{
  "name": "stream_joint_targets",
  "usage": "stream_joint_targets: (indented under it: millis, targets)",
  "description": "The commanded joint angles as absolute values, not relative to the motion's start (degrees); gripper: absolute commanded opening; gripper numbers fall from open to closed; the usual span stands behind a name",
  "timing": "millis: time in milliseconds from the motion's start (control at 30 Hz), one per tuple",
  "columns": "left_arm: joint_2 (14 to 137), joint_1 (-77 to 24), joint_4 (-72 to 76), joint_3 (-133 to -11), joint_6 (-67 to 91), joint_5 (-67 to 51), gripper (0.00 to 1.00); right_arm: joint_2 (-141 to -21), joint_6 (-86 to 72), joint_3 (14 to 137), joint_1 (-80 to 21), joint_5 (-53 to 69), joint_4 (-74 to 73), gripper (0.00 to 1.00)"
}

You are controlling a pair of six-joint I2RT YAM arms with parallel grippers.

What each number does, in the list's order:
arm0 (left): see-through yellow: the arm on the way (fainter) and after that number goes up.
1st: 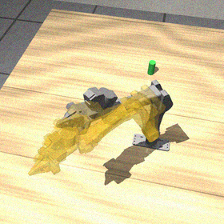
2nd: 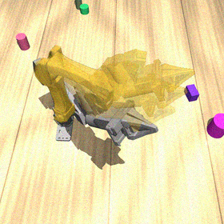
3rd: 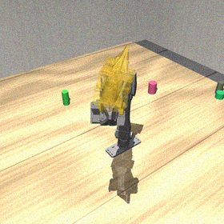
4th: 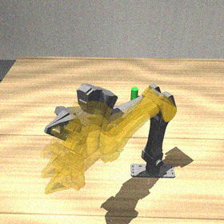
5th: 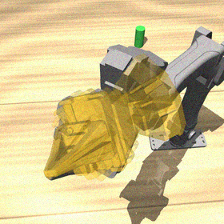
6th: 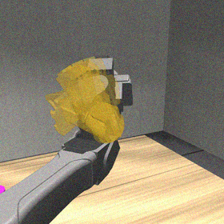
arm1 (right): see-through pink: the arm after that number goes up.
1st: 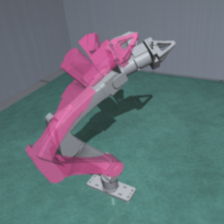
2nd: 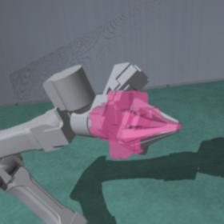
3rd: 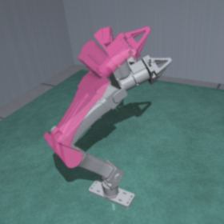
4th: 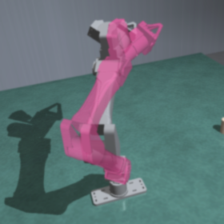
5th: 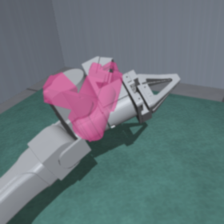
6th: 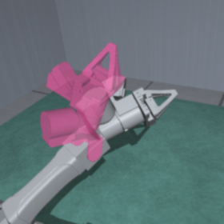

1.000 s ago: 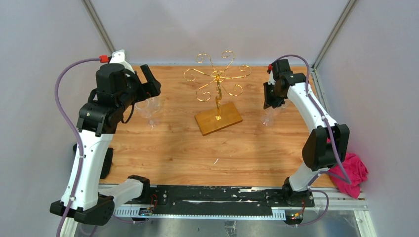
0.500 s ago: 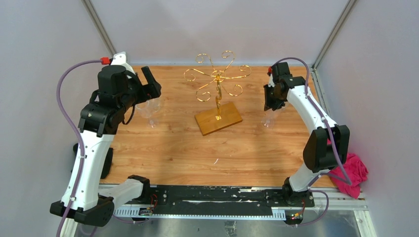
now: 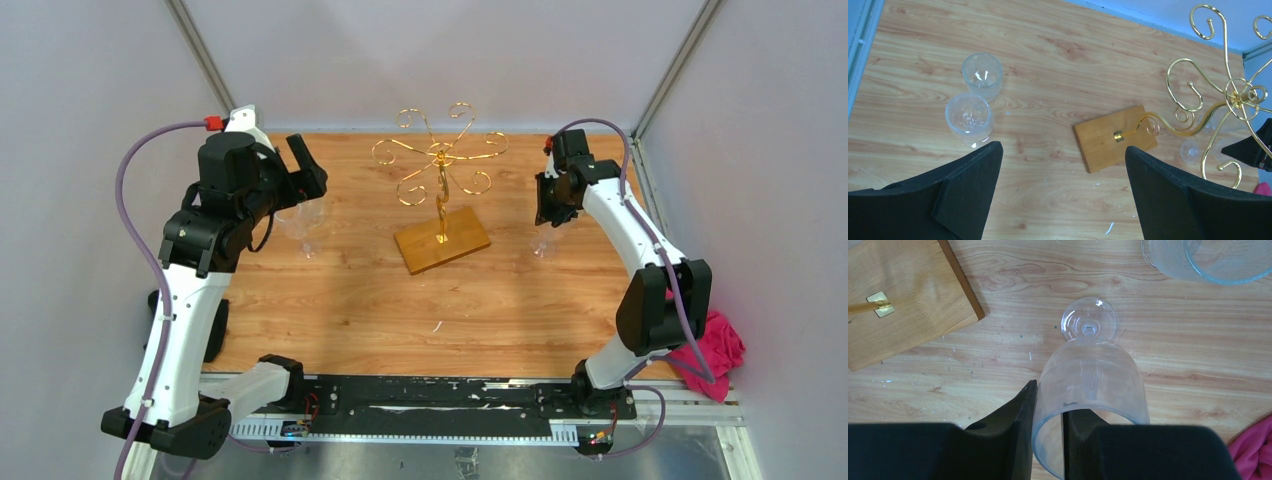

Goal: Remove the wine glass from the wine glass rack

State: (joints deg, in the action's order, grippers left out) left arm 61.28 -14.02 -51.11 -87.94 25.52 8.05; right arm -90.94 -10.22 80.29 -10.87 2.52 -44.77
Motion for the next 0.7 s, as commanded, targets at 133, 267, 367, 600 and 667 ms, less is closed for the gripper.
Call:
stream_joint_targets:
  millis: [133,267,367,600,667]
  targets:
    - [60.3,-14.33,-49.92,-87.46,25.45,7.69,0.99,-89.43,-11.51,79.48,-11.6,2.88,-45.18,0.28]
    - [60.68,-14.33,-49.92,-87.67,25.4,7.57,0.99,-88.26,-11.49,79.82,-11.6,2.64,-45.71,0.41]
    - [60.87,-14.33,-49.92,-87.8,25.26,7.38,1.0,-87.01,-11.47,80.49,-11.6,2.79,-46.27,0.49]
    - [60.89,-14.33,-49.92,-87.98,25.13,7.46,1.0,-83.53,-11.44,83.33,-11.6,3.04,-48.86,0.64]
    - [60.95,-14.33,-49.97,-87.93,25.05,7.54,1.0,-82.13,-11.4,84.1,-11.65,3.26,-49.36,0.65]
